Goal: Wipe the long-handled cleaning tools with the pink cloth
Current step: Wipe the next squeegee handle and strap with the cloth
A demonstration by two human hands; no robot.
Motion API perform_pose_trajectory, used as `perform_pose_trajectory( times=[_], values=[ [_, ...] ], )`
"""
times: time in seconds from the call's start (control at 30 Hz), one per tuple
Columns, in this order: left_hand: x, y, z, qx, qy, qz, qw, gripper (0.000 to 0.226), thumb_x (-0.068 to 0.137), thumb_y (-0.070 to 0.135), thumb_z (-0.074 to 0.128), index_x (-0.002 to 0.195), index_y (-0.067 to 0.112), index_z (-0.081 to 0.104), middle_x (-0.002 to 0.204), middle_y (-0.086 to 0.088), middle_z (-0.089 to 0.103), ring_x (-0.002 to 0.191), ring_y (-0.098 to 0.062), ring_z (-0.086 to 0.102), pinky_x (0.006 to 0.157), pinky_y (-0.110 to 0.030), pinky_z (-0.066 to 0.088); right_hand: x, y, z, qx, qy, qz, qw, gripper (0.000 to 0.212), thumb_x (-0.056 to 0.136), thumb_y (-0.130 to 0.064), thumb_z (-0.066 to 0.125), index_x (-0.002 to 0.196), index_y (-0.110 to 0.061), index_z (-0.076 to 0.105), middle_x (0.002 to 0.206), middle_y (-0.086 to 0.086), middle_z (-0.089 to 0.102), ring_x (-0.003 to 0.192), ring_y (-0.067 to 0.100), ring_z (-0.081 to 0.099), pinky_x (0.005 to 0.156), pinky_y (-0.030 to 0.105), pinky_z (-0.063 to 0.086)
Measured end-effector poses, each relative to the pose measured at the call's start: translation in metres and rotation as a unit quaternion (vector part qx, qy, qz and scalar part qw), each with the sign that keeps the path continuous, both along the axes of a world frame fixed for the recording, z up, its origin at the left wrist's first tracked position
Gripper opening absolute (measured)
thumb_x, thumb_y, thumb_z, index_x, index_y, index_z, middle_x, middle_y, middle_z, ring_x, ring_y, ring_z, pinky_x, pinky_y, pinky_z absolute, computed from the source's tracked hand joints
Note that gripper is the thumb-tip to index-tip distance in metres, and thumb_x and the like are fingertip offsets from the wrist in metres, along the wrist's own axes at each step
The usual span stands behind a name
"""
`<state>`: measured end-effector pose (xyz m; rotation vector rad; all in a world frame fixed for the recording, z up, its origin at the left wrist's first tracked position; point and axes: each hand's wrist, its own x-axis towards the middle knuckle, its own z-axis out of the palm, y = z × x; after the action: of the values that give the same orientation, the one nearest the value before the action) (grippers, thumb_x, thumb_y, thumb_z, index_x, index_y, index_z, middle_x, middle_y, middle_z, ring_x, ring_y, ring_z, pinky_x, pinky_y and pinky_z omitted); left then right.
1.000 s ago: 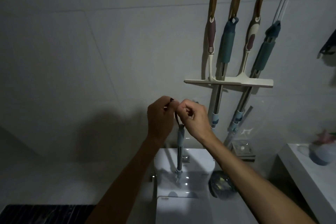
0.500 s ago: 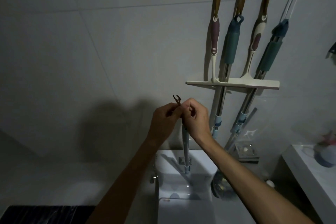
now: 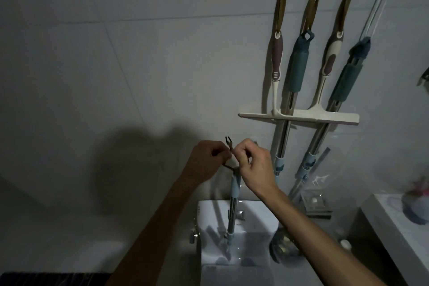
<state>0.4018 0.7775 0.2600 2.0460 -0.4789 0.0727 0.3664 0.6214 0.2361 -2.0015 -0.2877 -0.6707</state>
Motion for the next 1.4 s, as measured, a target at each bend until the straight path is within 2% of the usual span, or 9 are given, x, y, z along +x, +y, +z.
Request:
perform_pose_trajectory(
  times=[0.17,0.3,0.47,0.57,0.77,0.9,1.03,1.13,1.4],
  values=[
    [-0.001,-0.014,-0.005,-0.06,0.008,0.019,0.998,0.013,0.073,0.023,0.063,0.061,0.028,0.067,0.053,0.009,0.057,0.053,-0.001,0.048,0.057,-0.023,0.039,0.0,-0.001,-0.003,0.003,0.004,-0.034,0.999,0.028,0.09,0.005,0.056,0.076,-0.02,0.057,0.069,-0.011,0.056,0.064,0.005,0.054,0.056,0.015,0.038],
    [0.007,-0.029,0.008,-0.098,-0.047,0.057,0.992,0.018,0.081,0.019,0.059,0.065,0.023,0.065,0.06,0.008,0.062,0.059,-0.006,0.055,0.062,-0.029,0.045,0.009,0.003,0.024,0.078,0.025,-0.044,0.996,0.022,0.097,-0.004,0.055,0.079,-0.016,0.059,0.071,-0.005,0.058,0.067,0.01,0.055,0.059,0.025,0.042],
    [0.022,-0.035,0.04,-0.099,-0.074,0.113,0.986,0.022,0.081,0.026,0.057,0.063,0.02,0.066,0.062,0.002,0.067,0.063,-0.019,0.065,0.064,-0.037,0.052,0.028,-0.004,0.067,0.036,0.055,-0.021,0.998,0.02,0.098,-0.011,0.056,0.083,-0.019,0.065,0.077,-0.009,0.063,0.077,0.006,0.059,0.066,0.019,0.045],
    [0.026,-0.037,0.059,-0.135,-0.097,0.117,0.979,0.02,0.083,0.024,0.057,0.065,0.02,0.062,0.058,0.002,0.064,0.058,-0.018,0.062,0.057,-0.031,0.049,0.038,-0.01,0.093,0.021,0.062,0.001,0.998,0.018,0.097,-0.012,0.059,0.086,-0.019,0.071,0.079,-0.009,0.067,0.078,0.004,0.062,0.065,0.015,0.047],
    [0.041,-0.048,0.114,-0.236,-0.134,0.079,0.959,0.018,0.095,0.007,0.06,0.079,0.014,0.067,0.06,0.0,0.059,0.054,-0.014,0.053,0.054,-0.031,0.045,0.063,-0.014,0.153,0.03,0.008,-0.054,0.998,0.012,0.092,-0.012,0.066,0.083,-0.015,0.074,0.073,-0.005,0.07,0.069,0.006,0.064,0.064,0.025,0.051],
    [0.049,-0.056,0.156,-0.229,-0.175,0.087,0.954,0.012,0.096,0.007,0.062,0.091,0.006,0.072,0.073,-0.005,0.068,0.062,-0.017,0.062,0.057,-0.029,0.051,0.069,-0.015,0.195,0.05,-0.033,-0.078,0.995,0.011,0.095,-0.013,0.066,0.087,-0.014,0.074,0.075,-0.008,0.069,0.073,0.002,0.063,0.066,0.014,0.048],
    [0.063,-0.064,0.191,-0.239,-0.224,0.104,0.939,0.012,0.093,0.004,0.065,0.088,0.01,0.074,0.078,0.001,0.071,0.073,-0.006,0.067,0.07,-0.021,0.055,0.077,-0.018,0.229,0.036,-0.066,-0.115,0.991,0.012,0.093,-0.018,0.065,0.084,-0.019,0.073,0.075,-0.009,0.07,0.075,0.009,0.066,0.074,0.035,0.056],
    [0.069,-0.066,0.209,-0.241,-0.256,0.114,0.929,0.011,0.091,0.001,0.065,0.087,0.005,0.075,0.074,0.003,0.07,0.066,0.003,0.062,0.066,-0.011,0.047,0.08,-0.019,0.249,0.035,-0.074,-0.121,0.989,0.013,0.093,-0.021,0.064,0.083,-0.021,0.072,0.074,-0.01,0.069,0.075,0.01,0.066,0.071,0.038,0.057],
    [0.091,-0.075,0.249,-0.232,-0.286,0.132,0.92,0.01,0.09,0.007,0.066,0.086,0.006,0.076,0.071,0.006,0.069,0.065,0.002,0.061,0.066,-0.016,0.05,0.095,-0.016,0.287,0.072,-0.103,-0.148,0.981,0.014,0.093,-0.016,0.064,0.083,-0.017,0.073,0.077,-0.007,0.071,0.078,0.014,0.067,0.076,0.039,0.056]
  ],
)
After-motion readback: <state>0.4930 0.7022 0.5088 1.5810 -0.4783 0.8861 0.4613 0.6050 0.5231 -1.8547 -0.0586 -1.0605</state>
